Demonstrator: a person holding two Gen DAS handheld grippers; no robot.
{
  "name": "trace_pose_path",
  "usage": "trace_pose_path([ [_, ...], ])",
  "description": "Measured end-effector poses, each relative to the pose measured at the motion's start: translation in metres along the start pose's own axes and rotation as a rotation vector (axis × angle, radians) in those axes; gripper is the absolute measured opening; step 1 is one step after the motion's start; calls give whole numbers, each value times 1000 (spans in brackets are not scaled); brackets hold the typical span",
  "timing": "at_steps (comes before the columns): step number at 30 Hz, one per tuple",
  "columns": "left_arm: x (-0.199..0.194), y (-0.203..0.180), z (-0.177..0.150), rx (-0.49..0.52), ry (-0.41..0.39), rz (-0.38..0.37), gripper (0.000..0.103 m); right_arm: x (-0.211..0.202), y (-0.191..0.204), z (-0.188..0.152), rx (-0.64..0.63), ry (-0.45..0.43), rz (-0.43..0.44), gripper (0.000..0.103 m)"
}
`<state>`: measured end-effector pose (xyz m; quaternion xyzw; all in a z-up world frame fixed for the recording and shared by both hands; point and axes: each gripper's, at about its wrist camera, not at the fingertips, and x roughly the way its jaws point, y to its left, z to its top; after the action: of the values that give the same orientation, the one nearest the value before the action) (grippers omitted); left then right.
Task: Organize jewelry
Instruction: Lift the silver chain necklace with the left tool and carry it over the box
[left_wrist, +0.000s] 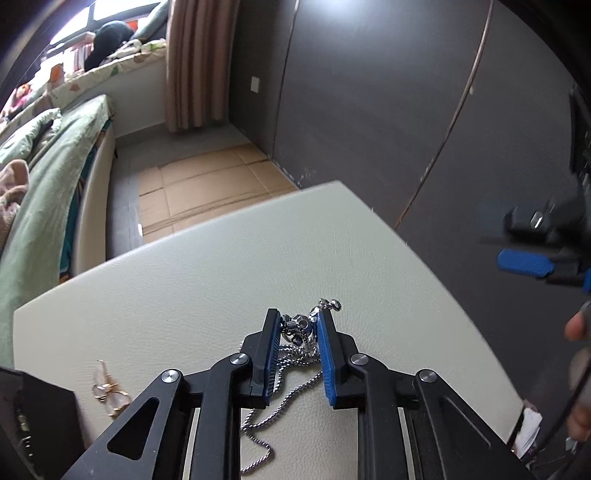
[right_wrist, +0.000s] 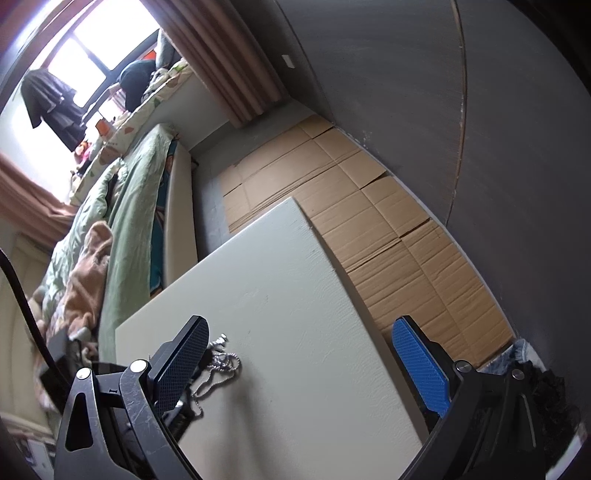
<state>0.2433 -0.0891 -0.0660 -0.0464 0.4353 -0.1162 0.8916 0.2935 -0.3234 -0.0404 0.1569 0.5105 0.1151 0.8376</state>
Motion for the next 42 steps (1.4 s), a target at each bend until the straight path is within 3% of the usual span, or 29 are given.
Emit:
trace_pose_path([
  [2,-13,4,3,-23,-24,-6,20,1,5,-2,-16,7,10,101],
  [3,-18,5,3,-32,-35,-10,13,1,7,-4,-24,11,21,101],
  [17,-118,44,14,-130,-182,42,12,19,52,-20,-128,73,132,101],
  [33,-242,33,52,-63,-376,97,12,33,80,-30,-174,100,157,101],
  [36,-265,35,60,-70,-409,93,12,33,85,-31,-189,95,174,99],
  [40,-294,34,68,-54,-455,119,12,34,93,-33,-203,101,211,86],
  [42,-310,37,72,-52,-478,142,12,39,99,-36,-210,122,239,84],
])
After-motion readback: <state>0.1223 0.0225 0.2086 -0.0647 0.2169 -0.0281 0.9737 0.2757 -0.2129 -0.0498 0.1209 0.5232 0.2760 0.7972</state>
